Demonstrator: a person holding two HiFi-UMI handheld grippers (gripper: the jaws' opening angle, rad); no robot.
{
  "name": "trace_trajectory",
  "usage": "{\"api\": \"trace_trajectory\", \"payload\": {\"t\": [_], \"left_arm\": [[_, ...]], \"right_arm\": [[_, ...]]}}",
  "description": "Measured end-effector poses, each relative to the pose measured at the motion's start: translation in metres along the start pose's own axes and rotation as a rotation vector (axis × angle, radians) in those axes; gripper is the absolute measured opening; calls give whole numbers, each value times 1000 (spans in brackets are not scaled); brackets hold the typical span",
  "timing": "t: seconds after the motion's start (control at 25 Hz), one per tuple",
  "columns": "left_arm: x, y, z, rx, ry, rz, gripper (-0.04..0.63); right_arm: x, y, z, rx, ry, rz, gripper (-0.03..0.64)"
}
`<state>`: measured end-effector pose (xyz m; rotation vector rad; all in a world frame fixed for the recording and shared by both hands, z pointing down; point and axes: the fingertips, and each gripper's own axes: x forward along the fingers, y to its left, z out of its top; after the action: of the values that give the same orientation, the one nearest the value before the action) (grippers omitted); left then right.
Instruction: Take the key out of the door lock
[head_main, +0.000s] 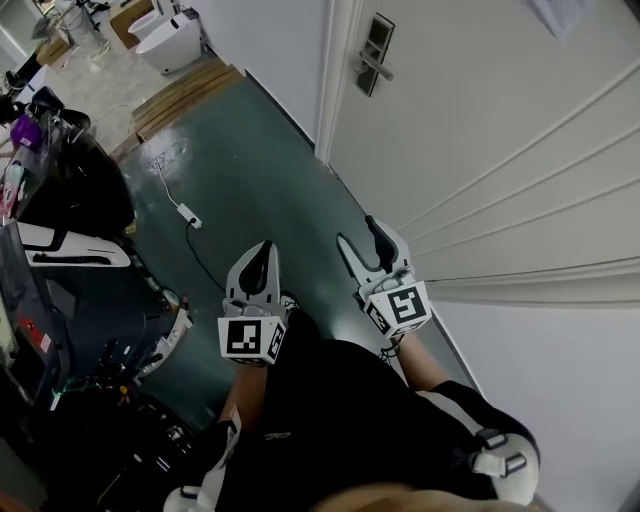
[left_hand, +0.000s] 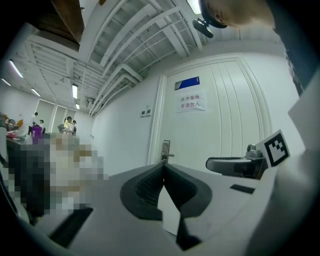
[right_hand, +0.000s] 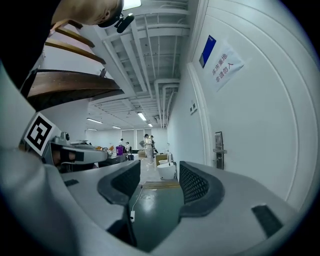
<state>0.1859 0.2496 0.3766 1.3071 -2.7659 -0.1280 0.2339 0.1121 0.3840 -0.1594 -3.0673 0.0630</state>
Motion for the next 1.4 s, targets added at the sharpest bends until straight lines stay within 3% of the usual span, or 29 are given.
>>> {"api": "trace_trajectory", "payload": {"t": [0.44,0.6,1.0,1.4], "left_arm": [[46,112,2,-25,30,-10,23],[72,137,-3,-46,46,3,23],[197,172,2,-28,49,-55,23],[341,172,3,-18,97,-160,23]], "right_arm": [[124,27,-3,23,26,31,241],[155,16,-5,22,52,30,241],[243,-74,-10,84,48,-33,241],[323,-164,-4,142,47,-61,241]]}}
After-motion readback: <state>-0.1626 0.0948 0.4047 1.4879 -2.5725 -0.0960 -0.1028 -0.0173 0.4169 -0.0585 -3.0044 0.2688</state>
